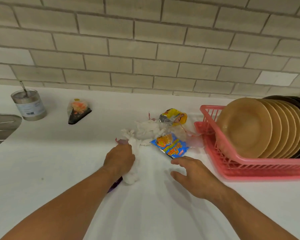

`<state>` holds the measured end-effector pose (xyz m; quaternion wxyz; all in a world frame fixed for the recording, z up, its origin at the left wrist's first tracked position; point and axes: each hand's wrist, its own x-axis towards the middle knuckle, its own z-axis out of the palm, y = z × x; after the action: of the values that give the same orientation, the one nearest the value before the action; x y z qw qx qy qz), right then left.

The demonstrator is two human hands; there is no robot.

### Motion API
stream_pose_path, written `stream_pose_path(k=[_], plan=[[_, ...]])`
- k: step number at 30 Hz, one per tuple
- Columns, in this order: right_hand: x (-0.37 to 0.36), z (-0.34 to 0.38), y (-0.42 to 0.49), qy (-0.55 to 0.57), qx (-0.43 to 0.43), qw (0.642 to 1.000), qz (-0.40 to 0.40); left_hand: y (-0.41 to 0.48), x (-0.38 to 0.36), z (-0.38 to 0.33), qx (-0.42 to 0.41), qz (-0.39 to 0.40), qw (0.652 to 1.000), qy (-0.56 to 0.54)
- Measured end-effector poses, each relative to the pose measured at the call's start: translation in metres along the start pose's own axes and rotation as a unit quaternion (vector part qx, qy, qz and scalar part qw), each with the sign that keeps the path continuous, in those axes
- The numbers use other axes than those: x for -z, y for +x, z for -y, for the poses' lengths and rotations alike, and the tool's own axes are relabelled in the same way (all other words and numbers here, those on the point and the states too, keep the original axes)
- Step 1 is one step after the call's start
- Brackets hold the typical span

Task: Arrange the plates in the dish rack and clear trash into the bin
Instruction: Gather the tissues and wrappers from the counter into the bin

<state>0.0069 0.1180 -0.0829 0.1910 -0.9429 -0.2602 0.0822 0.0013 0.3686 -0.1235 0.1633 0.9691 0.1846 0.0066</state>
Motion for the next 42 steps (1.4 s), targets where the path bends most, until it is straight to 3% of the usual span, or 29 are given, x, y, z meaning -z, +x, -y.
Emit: stream_pose_path(k=[7,13,19,28,37,42], plan=[[-0.006,0.013,0.008,0.004,-0.008,1.000,-0.008,0.005,0.013,0.003,-0.058,-0.050,0.993,-0.091],[-0.006,0.012,0.012,0.018,-0.021,1.000,-0.013,0.006,0.035,-0.011,-0.159,-0.081,0.957,-0.227],[-0.009,0.013,0.017,0.040,-0.010,0.999,-0.013,0.006,0.043,-0.026,-0.145,-0.090,0.954,-0.246],[-0.010,0.006,0.025,0.059,0.005,0.998,0.001,-0.005,0.029,-0.031,-0.138,-0.029,0.984,-0.109],[-0.023,0.010,0.032,0.059,0.023,0.996,0.058,-0.005,0.043,-0.042,-0.028,-0.147,0.962,-0.229],[-0.030,0.007,0.036,0.022,0.064,0.995,0.073,-0.006,0.044,-0.042,-0.048,-0.146,0.955,-0.252]])
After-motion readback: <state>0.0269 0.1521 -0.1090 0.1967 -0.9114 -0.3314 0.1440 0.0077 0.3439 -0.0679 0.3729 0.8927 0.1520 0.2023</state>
